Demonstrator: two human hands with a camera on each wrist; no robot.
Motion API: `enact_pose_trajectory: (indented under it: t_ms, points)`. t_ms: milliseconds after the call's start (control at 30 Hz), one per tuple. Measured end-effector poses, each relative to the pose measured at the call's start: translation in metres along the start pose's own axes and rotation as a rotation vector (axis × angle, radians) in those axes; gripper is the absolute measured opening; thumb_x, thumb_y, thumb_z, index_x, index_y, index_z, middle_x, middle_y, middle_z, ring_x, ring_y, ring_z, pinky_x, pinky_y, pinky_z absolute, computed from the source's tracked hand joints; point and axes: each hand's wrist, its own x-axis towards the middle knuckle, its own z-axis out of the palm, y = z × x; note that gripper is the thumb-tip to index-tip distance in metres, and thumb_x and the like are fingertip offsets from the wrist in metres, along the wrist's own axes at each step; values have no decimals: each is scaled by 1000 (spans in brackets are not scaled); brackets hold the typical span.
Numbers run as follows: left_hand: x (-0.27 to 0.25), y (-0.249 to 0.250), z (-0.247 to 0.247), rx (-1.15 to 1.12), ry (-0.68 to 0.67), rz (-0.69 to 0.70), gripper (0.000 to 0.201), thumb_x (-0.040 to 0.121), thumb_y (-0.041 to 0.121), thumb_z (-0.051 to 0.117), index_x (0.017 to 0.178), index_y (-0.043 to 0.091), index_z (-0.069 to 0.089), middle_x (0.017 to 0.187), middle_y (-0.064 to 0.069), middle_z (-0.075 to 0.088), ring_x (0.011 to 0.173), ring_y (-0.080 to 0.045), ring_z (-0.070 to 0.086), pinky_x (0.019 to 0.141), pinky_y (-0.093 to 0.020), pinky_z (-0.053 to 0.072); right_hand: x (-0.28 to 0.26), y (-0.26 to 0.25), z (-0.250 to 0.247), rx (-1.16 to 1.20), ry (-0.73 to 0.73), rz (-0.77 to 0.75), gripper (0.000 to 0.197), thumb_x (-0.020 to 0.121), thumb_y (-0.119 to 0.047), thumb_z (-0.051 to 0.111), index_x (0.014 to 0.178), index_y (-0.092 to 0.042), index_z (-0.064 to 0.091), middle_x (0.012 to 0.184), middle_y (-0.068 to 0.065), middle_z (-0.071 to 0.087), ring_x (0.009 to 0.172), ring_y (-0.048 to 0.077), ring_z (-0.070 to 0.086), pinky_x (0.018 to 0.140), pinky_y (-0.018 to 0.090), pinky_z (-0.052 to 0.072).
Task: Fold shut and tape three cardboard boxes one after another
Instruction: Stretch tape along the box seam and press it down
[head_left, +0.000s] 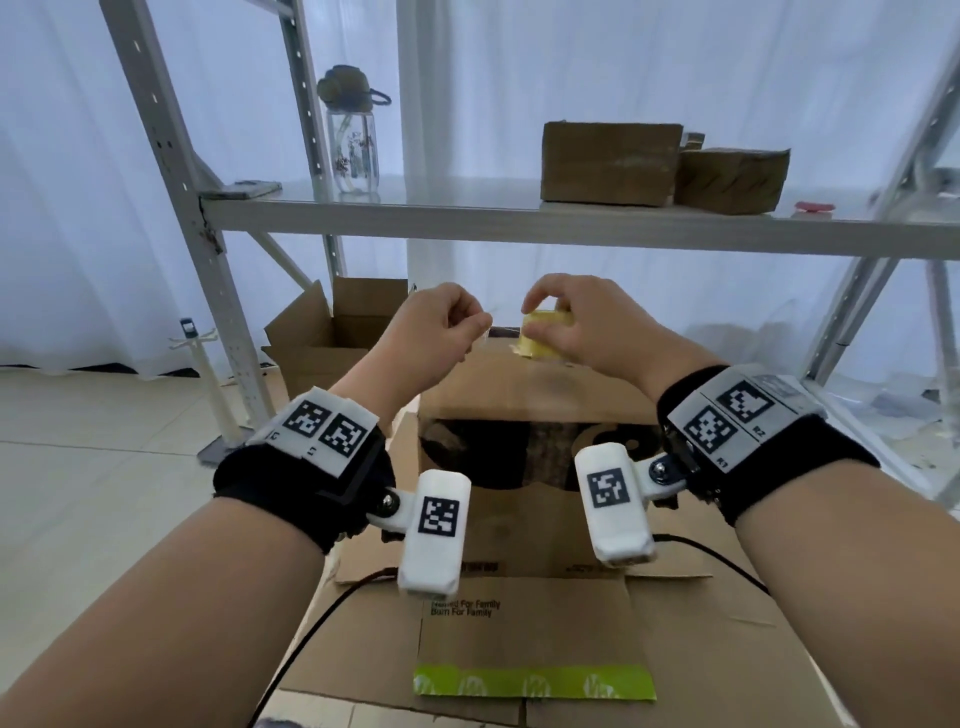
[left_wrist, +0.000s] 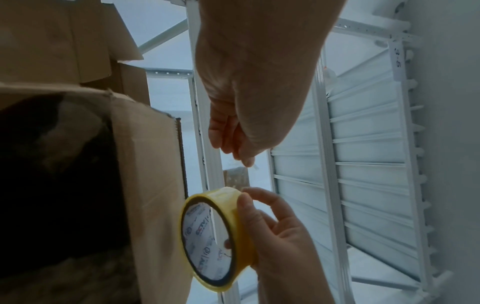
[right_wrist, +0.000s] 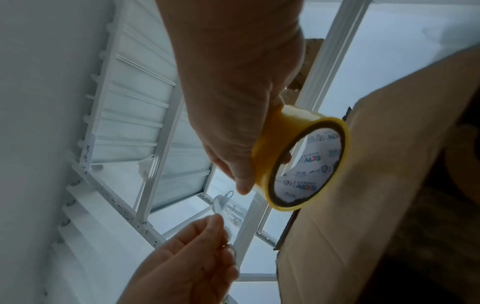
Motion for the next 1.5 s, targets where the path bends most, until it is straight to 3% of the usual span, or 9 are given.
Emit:
enact_pose_trajectory:
  t_ms: [133, 333, 433, 533, 633, 733, 867, 1300, 1500]
  points:
    - [8, -3, -5, -47, 20, -16, 6, 92, 17, 59, 87, 14, 59, 77, -4, 63, 70, -16, 59, 76, -35, 54, 17, -4, 8, -8, 67, 31, 6, 92, -32, 59, 93, -26, 59, 86, -10, 55, 87, 16, 54, 79, 37, 47]
    - [28, -15, -11, -75, 60, -84, 8, 93, 18, 59, 93, 11, 63, 83, 0, 68, 74, -11, 65, 73, -22, 52, 41, -6, 26, -283, 197, 6, 21, 100, -30, 47, 105, -15, 59, 86, -1, 59, 84, 23, 56, 74, 32, 37]
    - [38, -32, -10, -3, 16, -116, 41, 87, 31, 68, 121, 11, 56, 106, -1, 65, 87, -12, 65, 83, -26, 53, 50, -1, 43, -449, 291, -86, 22, 100, -29, 45, 103, -12, 59, 89, 7, 66, 84, 28, 59, 78, 37, 40]
    - [45, -57, -8, 114, -127, -218, 93, 76, 52, 72, 148, 27, 20, 147, -6, 31, 128, -22, 42, 106, -38, 38, 53, 11, 57, -482, 337, -82, 21, 100, -26, 46, 101, -9, 59, 88, 10, 65, 82, 30, 57, 79, 40, 38]
    - [47, -82, -6, 206, -371, -333, 102, 73, 63, 67, 149, 43, 3, 160, -2, -3, 146, -25, 9, 115, -45, 20, 53, 25, 64, -475, 342, -40, 22, 100, -25, 45, 102, -8, 59, 90, 11, 64, 85, 32, 55, 80, 40, 36]
    - [46, -95, -2, 44, -461, -451, 92, 78, 59, 65, 147, 49, 6, 155, 2, 19, 127, -22, 43, 94, -40, 50, 49, 37, 71, -429, 338, 1, 22, 100, -25, 46, 102, -8, 59, 91, 11, 64, 88, 31, 54, 81, 39, 33]
    - [40, -97, 12, -63, -401, -493, 69, 85, 51, 62, 144, 40, 27, 132, 3, 43, 95, -9, 58, 65, -32, 57, 40, 51, 82, -364, 308, 79, 23, 100, -27, 46, 105, -10, 59, 95, 9, 65, 93, 30, 54, 84, 37, 33]
    - [-10, -77, 34, -89, -306, -563, 55, 93, 48, 51, 142, 42, 29, 124, 2, 44, 96, -17, 57, 70, -41, 59, -10, 50, 73, -250, 366, 163, 23, 98, -26, 46, 110, -10, 58, 105, 10, 64, 102, 31, 54, 90, 38, 33]
    - [-33, -49, 50, 4, -317, -499, 59, 94, 48, 49, 145, 33, 24, 111, -1, 51, 86, -20, 62, 57, -33, 59, -49, 43, 58, -165, 438, 245, 28, 93, -14, 46, 120, -10, 54, 119, 9, 59, 113, 29, 49, 95, 36, 27]
